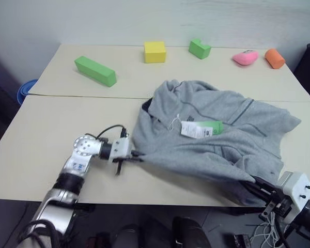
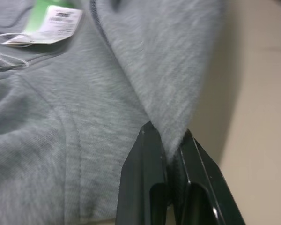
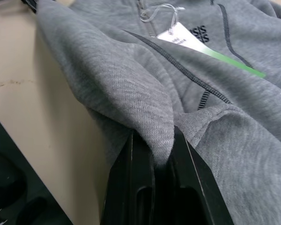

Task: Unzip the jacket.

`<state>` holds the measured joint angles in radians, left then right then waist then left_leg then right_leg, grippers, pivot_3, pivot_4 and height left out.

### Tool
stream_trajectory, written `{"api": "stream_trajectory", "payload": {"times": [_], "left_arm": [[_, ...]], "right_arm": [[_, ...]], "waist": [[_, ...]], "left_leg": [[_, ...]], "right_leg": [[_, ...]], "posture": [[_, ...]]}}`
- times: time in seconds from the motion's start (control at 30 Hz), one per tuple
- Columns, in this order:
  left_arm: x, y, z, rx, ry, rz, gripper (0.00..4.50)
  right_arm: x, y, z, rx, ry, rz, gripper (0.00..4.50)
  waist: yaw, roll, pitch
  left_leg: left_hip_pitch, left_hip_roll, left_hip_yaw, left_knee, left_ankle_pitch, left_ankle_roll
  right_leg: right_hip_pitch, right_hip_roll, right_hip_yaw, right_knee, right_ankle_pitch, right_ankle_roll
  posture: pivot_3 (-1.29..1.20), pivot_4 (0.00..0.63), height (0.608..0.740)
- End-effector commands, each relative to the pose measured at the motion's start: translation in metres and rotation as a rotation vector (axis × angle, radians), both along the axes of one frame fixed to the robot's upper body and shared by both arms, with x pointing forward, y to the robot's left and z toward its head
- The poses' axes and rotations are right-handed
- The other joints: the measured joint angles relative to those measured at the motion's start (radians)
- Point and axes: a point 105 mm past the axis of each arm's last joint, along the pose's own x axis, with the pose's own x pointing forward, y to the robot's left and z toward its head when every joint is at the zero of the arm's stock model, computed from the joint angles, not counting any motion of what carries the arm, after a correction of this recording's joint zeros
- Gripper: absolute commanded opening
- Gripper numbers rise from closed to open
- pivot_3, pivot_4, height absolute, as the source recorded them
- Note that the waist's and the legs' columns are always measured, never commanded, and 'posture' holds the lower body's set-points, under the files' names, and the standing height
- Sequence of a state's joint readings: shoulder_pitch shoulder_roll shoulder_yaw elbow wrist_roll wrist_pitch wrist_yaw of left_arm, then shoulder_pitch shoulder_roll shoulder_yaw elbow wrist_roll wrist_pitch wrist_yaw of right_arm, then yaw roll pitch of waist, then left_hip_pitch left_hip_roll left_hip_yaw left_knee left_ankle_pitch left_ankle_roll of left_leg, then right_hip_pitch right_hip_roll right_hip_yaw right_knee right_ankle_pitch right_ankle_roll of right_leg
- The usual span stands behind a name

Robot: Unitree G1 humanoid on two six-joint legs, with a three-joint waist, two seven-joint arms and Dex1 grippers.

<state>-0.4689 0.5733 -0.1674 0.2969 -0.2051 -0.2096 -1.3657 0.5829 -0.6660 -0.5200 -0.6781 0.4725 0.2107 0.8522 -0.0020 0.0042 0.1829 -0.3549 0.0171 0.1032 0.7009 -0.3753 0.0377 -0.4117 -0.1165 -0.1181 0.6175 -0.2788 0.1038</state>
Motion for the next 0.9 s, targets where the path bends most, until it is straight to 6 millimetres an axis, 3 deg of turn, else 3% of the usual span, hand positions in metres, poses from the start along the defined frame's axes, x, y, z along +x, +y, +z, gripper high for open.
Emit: {"api": "stream_trajectory", "payload": {"times": [0.03, 0.2, 0.4, 0.6, 0.67, 0.73, 0.83, 0.9], "left_arm": [[-0.048, 0.014, 0.012, -0.032, 0.220, 0.013, 0.04], [-0.083, 0.007, 0.013, -0.078, 0.388, 0.051, 0.04], [-0.094, -0.002, 0.006, -0.081, 0.411, 0.040, 0.04], [-0.097, -0.003, -0.003, -0.059, 0.397, 0.018, 0.04], [-0.092, -0.002, -0.006, -0.077, 0.391, 0.029, 0.04], [-0.090, -0.002, -0.007, -0.090, 0.395, 0.029, 0.04], [-0.092, -0.003, -0.006, -0.098, 0.426, -0.013, 0.78], [-0.088, 0.000, -0.002, -0.098, 0.463, -0.013, 1.41]], "right_arm": [[-0.005, -0.027, -0.004, -0.097, 0.054, -0.044, 0.00], [-0.016, -0.050, -0.010, -0.179, 0.160, -0.062, 0.00], [-0.041, -0.079, -0.024, -0.213, 0.358, -0.106, 0.00], [-0.077, -0.054, -0.026, -0.019, 0.586, -0.070, 0.00], [-0.097, -0.035, -0.032, 0.017, 0.688, -0.022, 0.00], [-0.103, -0.032, -0.036, -0.008, 0.701, -0.022, 0.00], [-0.089, -0.053, -0.036, -0.048, 0.558, -0.144, 0.00], [-0.084, -0.056, -0.032, -0.001, 0.507, -0.148, 0.66]], "waist": [[0.000, 0.000, 0.000], [0.016, 0.000, 0.000], [0.028, 0.001, -0.001], [0.026, 0.001, -0.001], [0.027, 0.002, -0.003], [0.028, 0.003, -0.003], [0.026, -0.003, -0.006], [0.026, -0.004, -0.007]], "left_leg": [[0.002, 0.001, 0.000, 0.000, -0.001, 0.000], [0.003, 0.000, -0.002, 0.001, -0.002, 0.000], [0.003, 0.000, -0.001, 0.000, -0.002, 0.001], [0.003, 0.000, -0.001, 0.000, -0.003, 0.001], [0.003, 0.001, -0.001, 0.000, -0.003, 0.000], [0.003, 0.002, -0.002, -0.001, -0.004, -0.001], [0.003, 0.002, -0.001, -0.001, -0.004, -0.001], [0.003, 0.002, 0.000, -0.001, -0.005, -0.001]], "right_leg": [[0.002, 0.000, 0.003, 0.000, -0.001, -0.001], [0.004, -0.002, 0.009, 0.000, -0.001, -0.002], [0.004, -0.002, 0.010, -0.001, -0.001, -0.002], [0.004, -0.002, 0.010, -0.004, -0.002, -0.003], [0.004, -0.002, 0.011, -0.006, -0.002, -0.004], [0.003, -0.007, 0.010, -0.006, -0.003, -0.005], [0.003, -0.008, 0.009, -0.006, -0.003, -0.005], [0.003, -0.009, 0.008, -0.006, -0.003, -0.005]], "posture": [[0.00, 0.150, 0.740], [0.00, 0.150, 0.740], [0.00, 0.150, 0.740], [0.00, 0.150, 0.740], [0.00, 0.150, 0.740], [0.00, 0.150, 0.740], [0.00, 0.150, 0.740], [0.00, 0.150, 0.740]]}}
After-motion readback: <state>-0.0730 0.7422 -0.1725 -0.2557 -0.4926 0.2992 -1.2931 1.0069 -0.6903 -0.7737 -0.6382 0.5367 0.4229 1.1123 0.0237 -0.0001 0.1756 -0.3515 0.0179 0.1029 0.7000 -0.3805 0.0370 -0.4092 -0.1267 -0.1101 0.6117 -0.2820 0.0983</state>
